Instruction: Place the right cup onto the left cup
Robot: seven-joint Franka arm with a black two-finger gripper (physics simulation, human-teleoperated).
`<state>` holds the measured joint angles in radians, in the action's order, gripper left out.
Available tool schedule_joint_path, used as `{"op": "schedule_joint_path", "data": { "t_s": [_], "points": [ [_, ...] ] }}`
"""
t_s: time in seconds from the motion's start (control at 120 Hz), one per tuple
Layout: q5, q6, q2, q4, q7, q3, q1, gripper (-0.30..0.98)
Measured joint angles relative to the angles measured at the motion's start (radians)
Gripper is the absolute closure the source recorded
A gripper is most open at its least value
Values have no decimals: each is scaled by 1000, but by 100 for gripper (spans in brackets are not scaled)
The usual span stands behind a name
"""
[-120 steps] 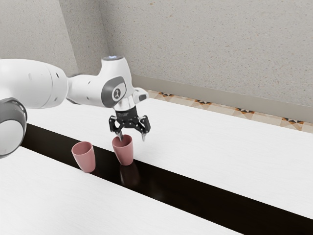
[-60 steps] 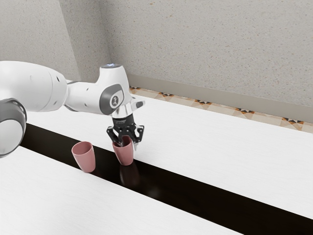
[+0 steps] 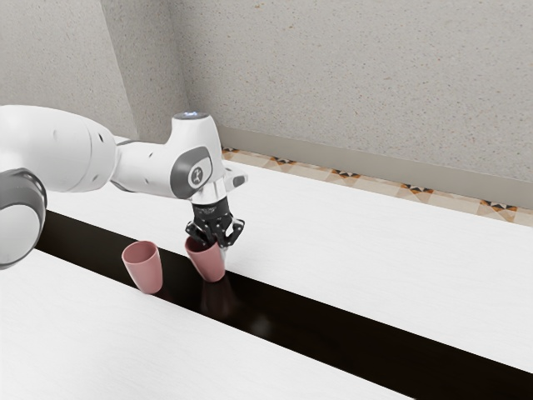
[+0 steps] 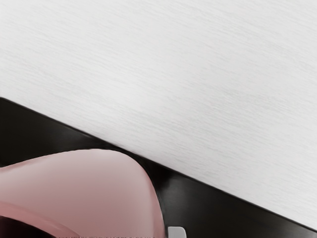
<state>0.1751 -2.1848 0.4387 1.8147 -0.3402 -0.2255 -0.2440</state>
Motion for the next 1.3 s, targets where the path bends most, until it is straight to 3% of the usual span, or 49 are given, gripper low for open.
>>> {"op": "schedule_joint_path", "data": {
  "t_s": [0.25,0.425,0.508,0.708,1.3],
  "points": [
    [-37,20,-59,-7,-27,-1,-24,78],
    [-159,123,-296,88,-70,0,-51,78],
    [-205,174,-339,101,-89,-1,-18,78],
    [-259,232,-329,95,-125,0,99,78],
    [-256,221,-252,86,-183,0,133,78]
  ]
}}
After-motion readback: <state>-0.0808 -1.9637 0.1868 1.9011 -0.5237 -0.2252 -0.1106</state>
